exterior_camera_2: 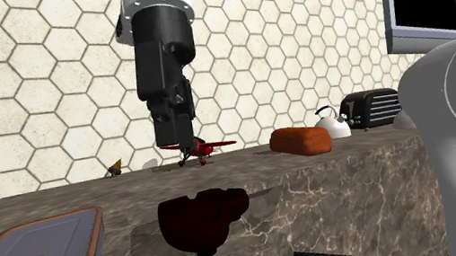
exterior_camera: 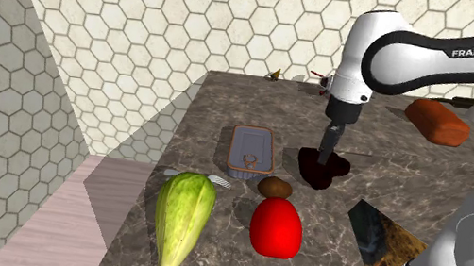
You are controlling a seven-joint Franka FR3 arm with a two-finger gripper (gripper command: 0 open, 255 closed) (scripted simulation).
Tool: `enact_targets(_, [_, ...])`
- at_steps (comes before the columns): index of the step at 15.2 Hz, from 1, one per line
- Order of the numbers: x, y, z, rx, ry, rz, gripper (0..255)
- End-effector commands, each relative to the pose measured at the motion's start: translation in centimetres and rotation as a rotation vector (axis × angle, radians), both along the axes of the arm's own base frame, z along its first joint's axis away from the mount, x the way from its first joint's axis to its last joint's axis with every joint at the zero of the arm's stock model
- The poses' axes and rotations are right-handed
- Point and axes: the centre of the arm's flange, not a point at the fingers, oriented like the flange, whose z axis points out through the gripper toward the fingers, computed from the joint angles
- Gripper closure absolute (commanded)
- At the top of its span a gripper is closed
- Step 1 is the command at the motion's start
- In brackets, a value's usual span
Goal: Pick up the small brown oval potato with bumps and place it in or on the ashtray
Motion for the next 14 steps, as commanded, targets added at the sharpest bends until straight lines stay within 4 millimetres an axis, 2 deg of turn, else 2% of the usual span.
enact_targets(1, [1.2, 1.5, -2.0, 0.009, -0.029, 0.106, 0])
enact_targets(9, [4.9, 6.9, -9.7, 0.045, -0.127, 0.506, 0])
enact_targets(14, [4.9, 7.3, -11.9, 0.046, -0.128, 0.508, 0])
